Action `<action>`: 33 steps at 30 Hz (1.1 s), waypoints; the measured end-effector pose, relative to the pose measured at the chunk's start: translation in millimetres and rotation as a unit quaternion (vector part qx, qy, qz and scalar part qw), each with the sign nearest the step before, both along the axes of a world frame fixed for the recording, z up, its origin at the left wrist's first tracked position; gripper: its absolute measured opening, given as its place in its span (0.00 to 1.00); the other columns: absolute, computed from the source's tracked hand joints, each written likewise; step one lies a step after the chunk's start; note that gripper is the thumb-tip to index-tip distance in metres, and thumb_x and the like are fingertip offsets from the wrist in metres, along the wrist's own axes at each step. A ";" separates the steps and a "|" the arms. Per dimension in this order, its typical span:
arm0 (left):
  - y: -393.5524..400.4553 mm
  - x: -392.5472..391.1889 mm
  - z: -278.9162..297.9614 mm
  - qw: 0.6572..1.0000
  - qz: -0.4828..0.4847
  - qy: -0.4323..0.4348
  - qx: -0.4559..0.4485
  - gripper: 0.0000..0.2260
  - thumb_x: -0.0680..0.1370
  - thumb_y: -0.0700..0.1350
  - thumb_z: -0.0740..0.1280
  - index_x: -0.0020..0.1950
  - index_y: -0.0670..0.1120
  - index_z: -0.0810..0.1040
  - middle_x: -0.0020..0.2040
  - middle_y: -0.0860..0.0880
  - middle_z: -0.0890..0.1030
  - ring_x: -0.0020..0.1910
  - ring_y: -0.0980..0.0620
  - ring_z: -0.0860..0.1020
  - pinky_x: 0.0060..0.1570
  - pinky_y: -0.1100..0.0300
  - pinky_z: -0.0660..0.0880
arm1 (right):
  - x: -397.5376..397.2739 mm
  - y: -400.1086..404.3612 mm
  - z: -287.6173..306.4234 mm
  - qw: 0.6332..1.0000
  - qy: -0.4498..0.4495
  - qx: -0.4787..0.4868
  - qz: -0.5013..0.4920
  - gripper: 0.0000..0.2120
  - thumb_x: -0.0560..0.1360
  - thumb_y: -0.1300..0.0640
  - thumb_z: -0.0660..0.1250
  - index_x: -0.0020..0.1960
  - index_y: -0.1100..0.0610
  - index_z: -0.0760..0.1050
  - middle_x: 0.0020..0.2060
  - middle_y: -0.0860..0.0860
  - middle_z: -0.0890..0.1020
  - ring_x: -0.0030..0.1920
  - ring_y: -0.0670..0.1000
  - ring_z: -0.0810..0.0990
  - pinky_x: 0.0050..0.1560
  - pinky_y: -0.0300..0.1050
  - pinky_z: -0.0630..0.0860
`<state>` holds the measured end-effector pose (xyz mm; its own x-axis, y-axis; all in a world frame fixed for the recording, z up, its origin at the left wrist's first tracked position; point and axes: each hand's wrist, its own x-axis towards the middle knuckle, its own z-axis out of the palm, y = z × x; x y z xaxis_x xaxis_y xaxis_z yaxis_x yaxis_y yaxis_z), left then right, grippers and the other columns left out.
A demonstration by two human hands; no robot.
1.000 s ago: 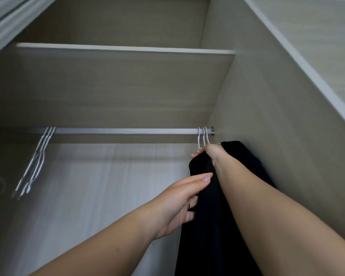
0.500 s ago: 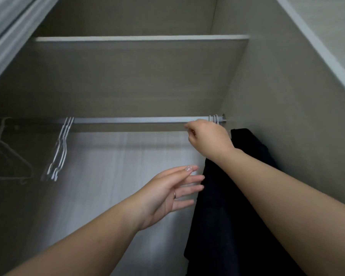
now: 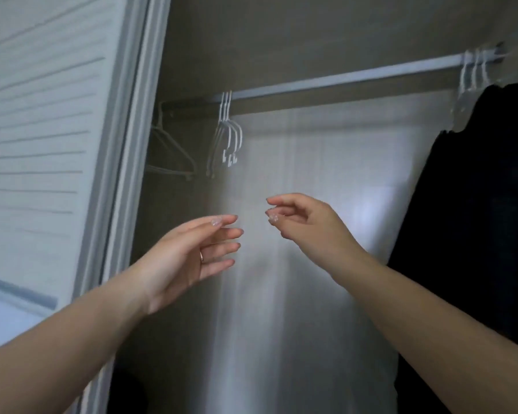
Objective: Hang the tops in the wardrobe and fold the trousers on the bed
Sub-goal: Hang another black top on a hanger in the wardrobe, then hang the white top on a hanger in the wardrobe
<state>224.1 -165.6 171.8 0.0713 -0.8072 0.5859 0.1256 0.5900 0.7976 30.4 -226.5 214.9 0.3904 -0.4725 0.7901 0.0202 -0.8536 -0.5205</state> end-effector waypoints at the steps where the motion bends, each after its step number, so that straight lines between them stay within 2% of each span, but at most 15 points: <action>1: 12.3 11.8 -13.2 1.000 0.022 -0.005 0.008 0.14 0.69 0.50 0.69 0.53 0.49 0.84 0.52 0.46 0.84 0.46 0.52 0.83 0.52 0.54 0.80 | 12.4 4.9 -14.1 0.999 -0.001 0.016 0.029 0.09 0.75 0.63 0.67 0.51 0.50 0.78 0.43 0.45 0.82 0.40 0.35 0.80 0.44 0.29 0.75; 4: 57.4 49.0 -49.7 0.994 0.103 -0.009 0.022 0.11 0.71 0.49 0.73 0.52 0.50 0.85 0.50 0.47 0.84 0.46 0.53 0.83 0.52 0.54 0.80 | 56.9 21.9 -57.2 0.991 0.012 0.072 0.114 0.11 0.75 0.63 0.68 0.48 0.46 0.77 0.46 0.46 0.82 0.45 0.37 0.81 0.52 0.35 0.77; 6: 89.6 68.7 -70.1 0.985 0.169 -0.012 0.038 0.12 0.70 0.51 0.73 0.52 0.50 0.84 0.50 0.47 0.84 0.47 0.53 0.83 0.51 0.56 0.80 | 85.7 35.2 -83.3 0.981 0.027 0.099 0.163 0.12 0.75 0.63 0.68 0.48 0.45 0.78 0.47 0.45 0.83 0.48 0.40 0.81 0.55 0.39 0.77; 9: 136.7 92.6 -102.3 0.962 0.256 -0.019 0.091 0.12 0.69 0.52 0.74 0.51 0.50 0.85 0.51 0.48 0.84 0.50 0.52 0.83 0.48 0.60 0.80 | 127.5 60.0 -118.5 0.965 0.033 0.129 0.228 0.14 0.75 0.66 0.67 0.47 0.46 0.78 0.44 0.44 0.83 0.47 0.41 0.81 0.55 0.40 0.77; 11: 169.8 104.0 -123.1 0.944 0.309 -0.003 0.118 0.14 0.66 0.52 0.77 0.49 0.49 0.84 0.51 0.48 0.84 0.50 0.52 0.83 0.47 0.62 0.80 | 155.8 78.7 -141.0 0.953 0.042 0.145 0.265 0.14 0.74 0.66 0.67 0.47 0.47 0.79 0.41 0.42 0.84 0.45 0.39 0.80 0.52 0.36 0.77; 13: 200.9 111.7 -142.0 0.925 0.353 0.021 0.136 0.17 0.64 0.55 0.74 0.48 0.49 0.84 0.50 0.49 0.85 0.50 0.52 0.83 0.47 0.61 0.80 | 179.5 94.5 -160.1 0.938 0.055 0.163 0.300 0.14 0.74 0.68 0.67 0.47 0.48 0.79 0.42 0.42 0.84 0.44 0.38 0.80 0.48 0.32 0.76; 16: 248.5 118.0 -166.1 0.892 0.422 0.037 0.155 0.17 0.63 0.55 0.73 0.48 0.51 0.85 0.49 0.49 0.84 0.50 0.52 0.83 0.50 0.58 0.78 | 214.7 124.3 -186.7 0.911 0.100 0.184 0.356 0.14 0.73 0.67 0.68 0.47 0.48 0.79 0.45 0.45 0.84 0.48 0.42 0.81 0.52 0.37 0.76; 19: 284.1 115.1 -184.8 0.862 0.476 0.071 0.162 0.15 0.62 0.53 0.74 0.46 0.49 0.85 0.47 0.48 0.85 0.47 0.53 0.82 0.54 0.54 0.76 | 236.8 152.0 -207.6 0.883 0.124 0.192 0.409 0.12 0.74 0.66 0.68 0.49 0.49 0.79 0.45 0.45 0.84 0.47 0.42 0.81 0.55 0.40 0.76; 23: 334.6 97.7 -212.7 0.805 0.555 0.126 0.169 0.14 0.59 0.53 0.75 0.43 0.51 0.85 0.46 0.48 0.85 0.45 0.54 0.82 0.53 0.55 0.76 | 258.9 202.4 -237.6 0.829 0.183 0.190 0.494 0.12 0.74 0.66 0.67 0.50 0.50 0.79 0.46 0.45 0.83 0.47 0.40 0.81 0.50 0.33 0.75; 27: 387.5 64.0 -244.9 0.741 0.624 0.174 0.178 0.16 0.60 0.53 0.75 0.45 0.50 0.84 0.46 0.49 0.84 0.44 0.55 0.83 0.46 0.60 0.79 | 268.5 253.2 -266.7 0.756 0.223 0.196 0.583 0.11 0.74 0.66 0.68 0.50 0.51 0.78 0.49 0.47 0.83 0.49 0.42 0.81 0.50 0.34 0.76; 33: 469.0 -21.1 -296.1 0.587 0.740 0.259 0.201 0.03 0.71 0.46 0.71 0.44 0.51 0.84 0.45 0.50 0.85 0.43 0.58 0.82 0.48 0.60 0.77 | 259.5 346.6 -315.3 0.628 0.290 0.202 0.693 0.11 0.74 0.65 0.68 0.51 0.51 0.79 0.46 0.45 0.83 0.49 0.40 0.81 0.55 0.41 0.77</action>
